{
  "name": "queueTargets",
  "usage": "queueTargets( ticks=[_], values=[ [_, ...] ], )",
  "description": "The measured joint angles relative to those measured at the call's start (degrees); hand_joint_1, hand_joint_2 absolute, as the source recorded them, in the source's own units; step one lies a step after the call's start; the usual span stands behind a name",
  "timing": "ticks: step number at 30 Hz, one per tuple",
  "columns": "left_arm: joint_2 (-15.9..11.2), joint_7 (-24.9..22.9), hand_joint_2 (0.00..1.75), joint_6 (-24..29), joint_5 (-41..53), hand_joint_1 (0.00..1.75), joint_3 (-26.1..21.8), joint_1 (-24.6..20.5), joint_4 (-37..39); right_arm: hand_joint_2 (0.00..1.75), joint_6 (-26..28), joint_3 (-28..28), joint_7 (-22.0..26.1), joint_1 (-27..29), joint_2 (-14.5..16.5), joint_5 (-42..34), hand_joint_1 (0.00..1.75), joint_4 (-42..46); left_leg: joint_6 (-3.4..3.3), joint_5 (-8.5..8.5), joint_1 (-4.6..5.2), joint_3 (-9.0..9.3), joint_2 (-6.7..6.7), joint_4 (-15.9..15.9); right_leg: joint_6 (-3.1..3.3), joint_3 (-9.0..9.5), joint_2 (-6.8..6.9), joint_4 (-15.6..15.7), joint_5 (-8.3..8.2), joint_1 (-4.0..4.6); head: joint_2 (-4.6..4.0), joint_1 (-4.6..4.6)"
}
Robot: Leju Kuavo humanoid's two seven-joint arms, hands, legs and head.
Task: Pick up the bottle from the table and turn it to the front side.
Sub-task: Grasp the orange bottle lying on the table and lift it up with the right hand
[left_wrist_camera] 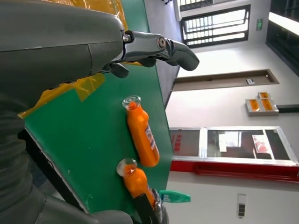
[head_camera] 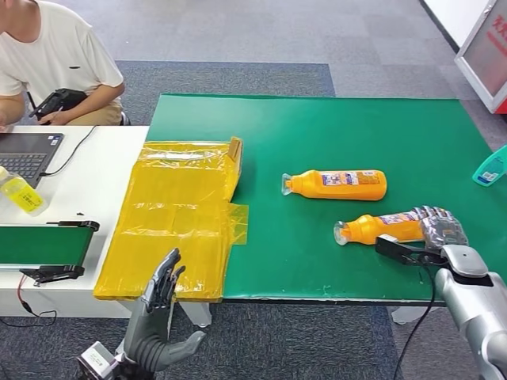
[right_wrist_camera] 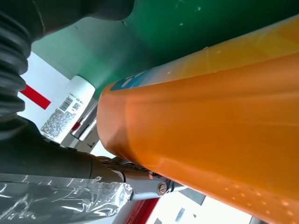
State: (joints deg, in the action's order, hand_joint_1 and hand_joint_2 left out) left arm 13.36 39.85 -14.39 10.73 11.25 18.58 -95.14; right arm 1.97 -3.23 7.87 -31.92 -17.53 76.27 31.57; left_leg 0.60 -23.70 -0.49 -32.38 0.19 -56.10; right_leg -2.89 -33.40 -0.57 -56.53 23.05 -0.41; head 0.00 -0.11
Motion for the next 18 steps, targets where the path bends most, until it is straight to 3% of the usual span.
queueTargets(
  ticks=[1,11,18],
  values=[
    [-0.1,0.0,1.75,0.0,0.0,0.0,0.1,0.0,0.1,1.75,0.0,-0.1,0.1,0.0,0.0,-0.2,1.75,-0.1,0.0,-0.01,0.0,0.02,0.0,0.0,-0.01,0.03,0.0,0.0,0.01,0.0,0.0,0.01],
    [-0.9,-0.4,1.75,0.6,-0.9,0.0,0.3,0.0,0.2,1.75,3.0,-2.5,2.4,0.3,0.0,-5.2,1.75,0.7,0.05,-0.07,-0.03,0.12,0.0,0.0,-0.09,0.48,-0.02,0.0,0.08,0.04,0.0,0.0],
    [-0.9,-1.3,1.75,0.8,-0.9,0.0,0.3,0.1,0.2,1.75,8.9,-3.7,6.8,6.4,0.3,-11.2,1.75,8.2,0.13,-0.14,-0.07,0.05,0.0,0.0,-0.07,0.43,-0.02,0.0,0.16,0.08,0.0,0.01]
  ],
)
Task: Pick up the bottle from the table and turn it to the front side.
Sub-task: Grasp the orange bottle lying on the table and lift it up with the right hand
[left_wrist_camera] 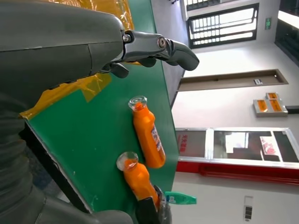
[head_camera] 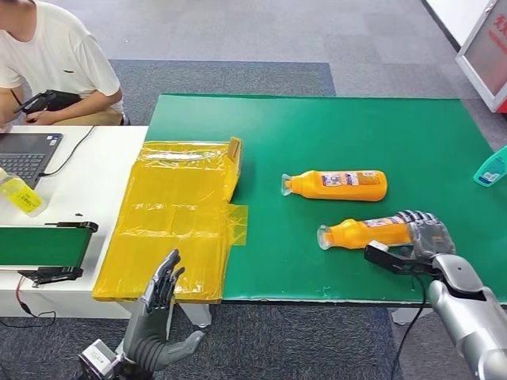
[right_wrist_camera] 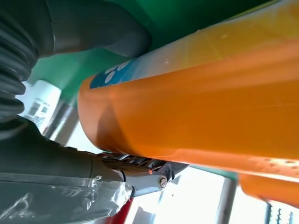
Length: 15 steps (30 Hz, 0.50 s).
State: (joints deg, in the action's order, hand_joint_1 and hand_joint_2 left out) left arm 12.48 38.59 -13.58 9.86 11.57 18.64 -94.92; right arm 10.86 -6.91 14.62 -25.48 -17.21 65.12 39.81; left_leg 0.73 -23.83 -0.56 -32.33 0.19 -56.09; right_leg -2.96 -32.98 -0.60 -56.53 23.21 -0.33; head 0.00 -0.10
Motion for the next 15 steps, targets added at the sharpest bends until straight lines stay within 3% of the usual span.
queueTargets(
  ticks=[8,12,15],
  values=[
    [0.0,-0.6,1.75,0.3,0.0,0.0,0.5,0.2,-0.1,1.75,0.3,0.7,5.8,9.2,3.4,-8.9,1.75,14.0,0.01,0.0,-0.02,-0.26,0.02,0.0,0.04,-0.24,0.04,0.0,0.07,0.0,0.0,0.01],
    [0.3,-0.9,1.75,0.4,-0.3,0.0,0.3,0.8,-0.6,1.75,-11.3,3.4,12.2,13.6,8.5,-28.3,1.75,22.8,0.07,-0.04,-0.02,-0.38,0.0,0.0,0.07,-0.4,0.0,-0.1,0.07,0.01,0.0,-0.01],
    [1.1,-1.2,1.75,-0.2,-0.5,0.0,-0.2,1.3,-1.3,1.75,-15.6,3.4,12.4,17.2,13.5,-35.3,1.75,29.9,0.06,0.03,-0.03,-0.62,0.06,0.0,0.09,-0.66,0.1,-0.1,0.12,0.01,0.0,-0.02]
  ],
)
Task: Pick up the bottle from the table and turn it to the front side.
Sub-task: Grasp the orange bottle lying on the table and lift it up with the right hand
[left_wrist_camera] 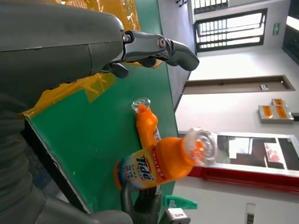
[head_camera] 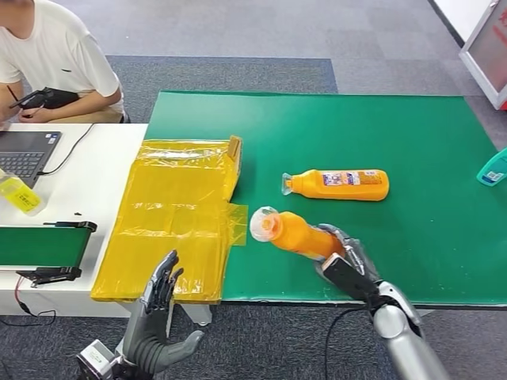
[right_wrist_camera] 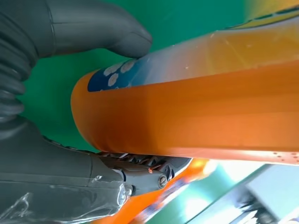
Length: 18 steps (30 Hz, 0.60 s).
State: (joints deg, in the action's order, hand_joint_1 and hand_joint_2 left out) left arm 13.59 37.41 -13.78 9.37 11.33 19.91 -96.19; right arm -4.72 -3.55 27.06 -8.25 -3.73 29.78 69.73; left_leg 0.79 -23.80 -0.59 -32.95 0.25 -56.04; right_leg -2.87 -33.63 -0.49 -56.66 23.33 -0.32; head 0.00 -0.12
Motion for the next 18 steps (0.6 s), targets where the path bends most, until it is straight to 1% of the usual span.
queueTargets(
  ticks=[5,8,10,14,18],
  values=[
    [1.2,-0.1,1.75,-0.1,2.7,0.0,-0.7,1.0,-1.9,1.75,-0.9,-1.8,0.4,4.7,6.9,-2.8,1.75,9.7,0.1,0.05,-0.02,-0.22,0.1,0.0,0.06,-0.21,0.07,-0.1,0.06,0.03,0.0,0.0],
    [1.8,-0.2,1.75,0.1,3.5,0.0,-0.8,1.0,-3.1,1.75,-0.9,-4.1,0.8,6.9,10.2,-3.2,1.75,13.5,0.12,0.03,-0.02,-0.26,0.09,0.0,0.09,-0.28,0.07,-0.1,0.1,0.02,0.0,0.0],
    [2.0,-0.3,1.75,0.2,3.6,0.0,-0.8,0.9,-3.9,1.75,0.0,-5.0,1.7,7.8,11.9,-3.4,1.75,15.2,0.12,0.03,-0.02,-0.28,0.09,0.0,0.11,-0.3,0.07,-0.1,0.13,0.02,0.0,0.01],
    [2.5,-2.3,1.75,1.2,2.7,0.0,0.0,-0.3,-5.4,1.75,4.7,-7.2,4.6,9.7,14.7,-1.6,1.75,17.3,0.12,0.03,-0.02,-0.28,0.09,0.0,0.12,-0.32,0.07,-0.1,0.12,0.02,0.0,0.0],
    [2.5,-4.3,1.75,4.0,2.8,0.0,1.3,-1.3,-6.7,1.75,10.4,-9.7,6.1,11.5,16.2,2.4,1.75,18.5,0.13,0.03,-0.02,-0.27,0.08,0.0,0.13,-0.34,0.06,-0.1,0.12,0.02,0.0,0.01]
  ],
)
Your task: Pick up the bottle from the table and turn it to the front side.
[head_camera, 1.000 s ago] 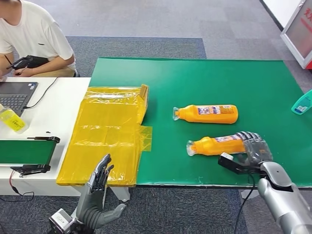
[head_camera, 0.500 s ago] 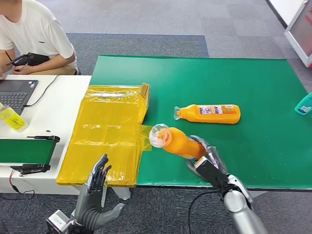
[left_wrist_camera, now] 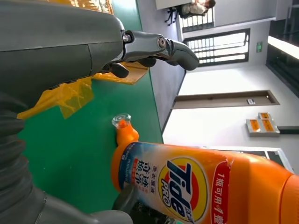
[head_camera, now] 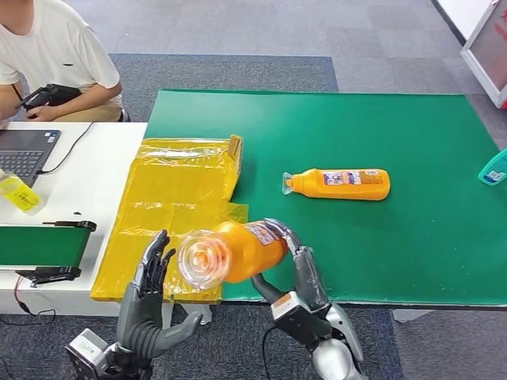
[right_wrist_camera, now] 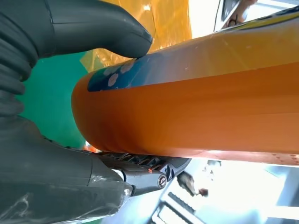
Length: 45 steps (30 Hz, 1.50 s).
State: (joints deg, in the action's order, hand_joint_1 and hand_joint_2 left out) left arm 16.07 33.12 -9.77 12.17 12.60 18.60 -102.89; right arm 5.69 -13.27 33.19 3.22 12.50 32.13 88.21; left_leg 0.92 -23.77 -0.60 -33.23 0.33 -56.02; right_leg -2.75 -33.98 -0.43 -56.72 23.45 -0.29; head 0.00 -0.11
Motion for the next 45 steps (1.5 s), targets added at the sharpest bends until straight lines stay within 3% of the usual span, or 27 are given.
queueTargets(
  ticks=[7,11,20,24,34,38,45],
  values=[
    [-1.1,-1.0,1.75,4.4,4.4,0.0,4.8,-4.1,-0.8,1.75,8.7,-4.3,1.2,2.0,0.9,10.8,1.75,0.8,0.0,0.01,0.0,-0.01,0.0,0.0,0.01,-0.01,0.0,0.0,-0.01,0.0,0.0,0.0],
    [-2.2,-2.2,1.75,5.6,4.8,0.0,8.5,-6.9,-1.0,1.75,10.6,-5.7,-0.1,0.9,0.8,13.1,1.75,-0.6,0.01,0.01,0.0,-0.01,0.0,0.0,0.0,0.0,-0.01,0.0,-0.05,0.0,0.0,-0.01],
    [-4.0,-5.4,1.75,2.6,-1.1,0.02,16.2,-13.7,1.6,1.75,14.6,-8.4,-0.9,-3.2,0.9,15.6,1.75,-8.1,0.03,0.08,0.0,-0.02,0.0,0.0,-0.01,0.0,0.0,0.0,-0.09,0.0,0.0,0.0],
    [-4.0,-5.7,1.75,3.9,-0.3,1.75,17.5,-15.2,3.0,1.75,15.2,-8.4,-1.3,-3.3,0.9,15.1,1.75,-8.7,0.03,0.08,0.0,-0.03,0.0,0.0,-0.01,-0.01,0.0,0.0,-0.09,0.0,0.0,0.0],
    [-4.2,-6.5,1.75,7.7,2.9,1.75,18.5,-15.9,3.7,1.75,15.6,-8.3,-2.4,-3.0,0.9,13.4,1.75,-8.4,0.03,0.07,0.0,-0.06,0.0,0.0,-0.01,-0.06,0.0,0.0,-0.08,0.0,0.0,0.0],
    [-4.2,-6.8,1.75,8.1,3.6,1.75,18.4,-15.9,3.7,1.75,15.9,-7.5,-2.3,-2.0,0.8,12.7,0.08,-7.0,0.03,0.07,0.0,-0.07,0.0,0.0,-0.01,-0.05,0.0,0.0,-0.08,-0.01,0.0,-0.01],
    [-4.1,-6.7,1.75,6.4,-0.1,1.75,17.2,-15.0,3.2,1.75,16.1,-5.3,-2.8,0.3,0.8,11.4,0.0,-2.0,0.04,0.07,0.0,-0.09,0.0,0.0,-0.01,-0.06,0.0,0.0,-0.08,-0.01,0.0,0.0]
  ],
)
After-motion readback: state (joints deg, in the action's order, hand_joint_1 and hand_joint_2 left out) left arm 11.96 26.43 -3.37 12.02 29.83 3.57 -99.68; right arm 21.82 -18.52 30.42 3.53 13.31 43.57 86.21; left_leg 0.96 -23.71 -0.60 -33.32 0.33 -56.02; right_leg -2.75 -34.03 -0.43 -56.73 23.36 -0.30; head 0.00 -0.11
